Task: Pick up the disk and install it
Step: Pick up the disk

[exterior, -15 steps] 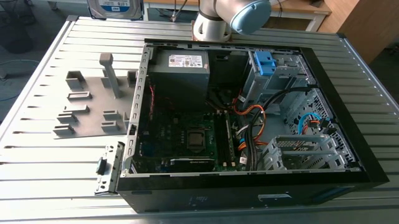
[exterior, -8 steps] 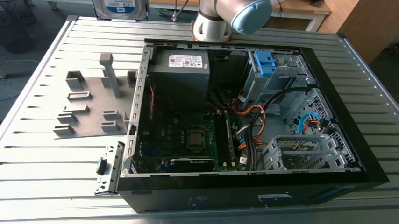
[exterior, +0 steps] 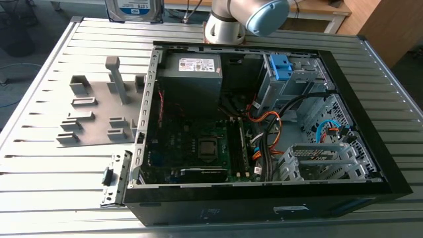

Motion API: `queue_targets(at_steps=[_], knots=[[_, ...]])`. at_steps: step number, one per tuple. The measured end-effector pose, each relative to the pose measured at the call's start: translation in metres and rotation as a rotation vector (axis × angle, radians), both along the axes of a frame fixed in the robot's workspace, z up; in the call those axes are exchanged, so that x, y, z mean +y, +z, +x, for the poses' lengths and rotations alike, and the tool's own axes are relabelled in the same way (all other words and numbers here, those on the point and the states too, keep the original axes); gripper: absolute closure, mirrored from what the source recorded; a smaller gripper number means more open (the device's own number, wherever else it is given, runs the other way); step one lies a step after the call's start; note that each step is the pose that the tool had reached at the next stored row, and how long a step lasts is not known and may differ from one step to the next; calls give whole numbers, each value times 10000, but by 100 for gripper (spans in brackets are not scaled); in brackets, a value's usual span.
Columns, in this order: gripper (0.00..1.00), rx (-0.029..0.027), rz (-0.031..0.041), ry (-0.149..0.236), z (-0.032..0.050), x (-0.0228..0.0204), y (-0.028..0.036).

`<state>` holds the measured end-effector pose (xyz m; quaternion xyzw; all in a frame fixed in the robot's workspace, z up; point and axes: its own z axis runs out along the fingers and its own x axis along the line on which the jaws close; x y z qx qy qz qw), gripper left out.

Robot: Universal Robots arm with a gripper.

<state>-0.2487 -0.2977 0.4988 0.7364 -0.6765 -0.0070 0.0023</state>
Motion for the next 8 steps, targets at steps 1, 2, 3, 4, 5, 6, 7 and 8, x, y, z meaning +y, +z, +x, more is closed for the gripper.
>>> queue_targets(at_steps=[1, 2, 3, 4, 5, 6, 7, 8], knots=[[63, 2, 0, 0, 13, -2, -1], [63, 4, 0, 0, 26, -3, -1], [63, 5, 0, 0, 40, -5, -2], [63, 6, 0, 0, 52, -6, -3], [63, 7, 0, 1, 65, -8, -4], [63, 9, 0, 0, 77, -10, -5], [63, 11, 0, 1, 90, -11, -5], [63, 12, 0, 1, 101, -13, -6]])
